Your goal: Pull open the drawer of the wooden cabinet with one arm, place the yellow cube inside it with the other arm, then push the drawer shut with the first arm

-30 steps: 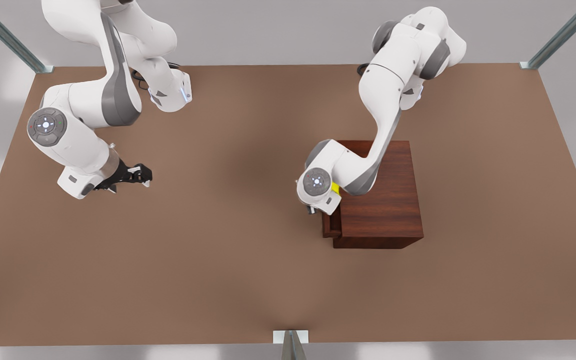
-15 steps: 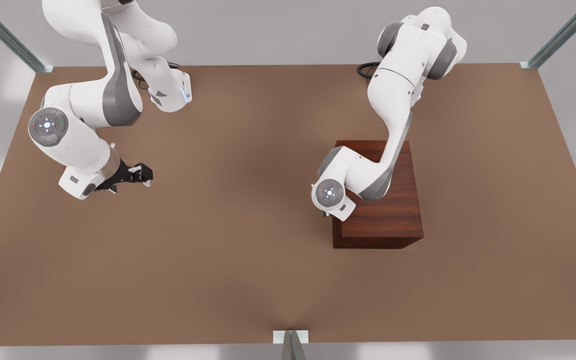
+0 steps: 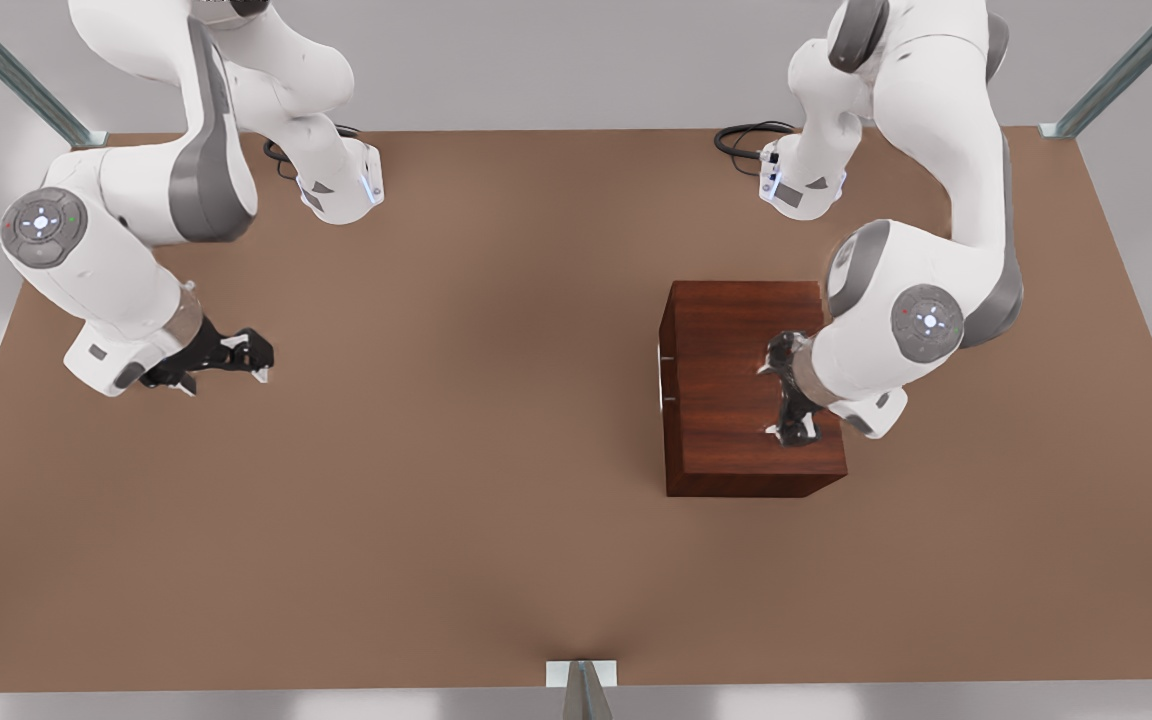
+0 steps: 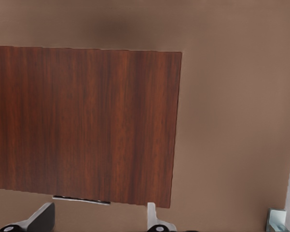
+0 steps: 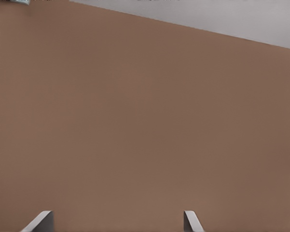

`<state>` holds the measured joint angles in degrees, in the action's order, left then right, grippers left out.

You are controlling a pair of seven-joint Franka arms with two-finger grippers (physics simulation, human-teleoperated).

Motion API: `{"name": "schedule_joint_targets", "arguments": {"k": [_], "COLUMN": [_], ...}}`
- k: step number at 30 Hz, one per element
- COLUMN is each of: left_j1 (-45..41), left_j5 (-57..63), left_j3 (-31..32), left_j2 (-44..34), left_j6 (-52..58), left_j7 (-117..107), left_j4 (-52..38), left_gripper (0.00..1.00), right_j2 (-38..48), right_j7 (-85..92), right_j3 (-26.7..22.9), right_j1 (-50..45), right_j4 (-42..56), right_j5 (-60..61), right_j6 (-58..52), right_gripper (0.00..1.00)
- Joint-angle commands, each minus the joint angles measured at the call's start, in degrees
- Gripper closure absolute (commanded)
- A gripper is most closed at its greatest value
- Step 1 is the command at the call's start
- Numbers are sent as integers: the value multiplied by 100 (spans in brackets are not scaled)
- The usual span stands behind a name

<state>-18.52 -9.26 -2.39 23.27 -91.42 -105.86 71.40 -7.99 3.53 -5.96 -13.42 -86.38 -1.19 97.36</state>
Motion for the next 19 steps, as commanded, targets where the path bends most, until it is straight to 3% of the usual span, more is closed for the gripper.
{"name": "schedule_joint_targets", "arguments": {"k": [1,6,9,12,19], "left_j1": [209,587,841,982,938], "left_j5": [503,810,987,1005,996], "left_j3": [2,81,450,757,828], "left_j2": [-129,-612,-797,-876,-859], "left_j6": [617,617,617,608,625], "left_j7": [7956,9653,9873,10296,10551], "left_j4": [-3,23,32,23,5], "left_gripper": [0,0,0,0,0], "right_j2": [-27,-53,-62,-62,-62], "right_j7": [16,16,25,69,69], "right_j3": [-2,-2,-2,-2,-2], "right_j1": [6,15,15,24,6], "right_j4": [25,25,25,7,-19], "right_j5": [4,4,4,4,4], "right_j6": [-24,-24,-24,-24,-32], "right_gripper": [0,0,0,0,0]}}
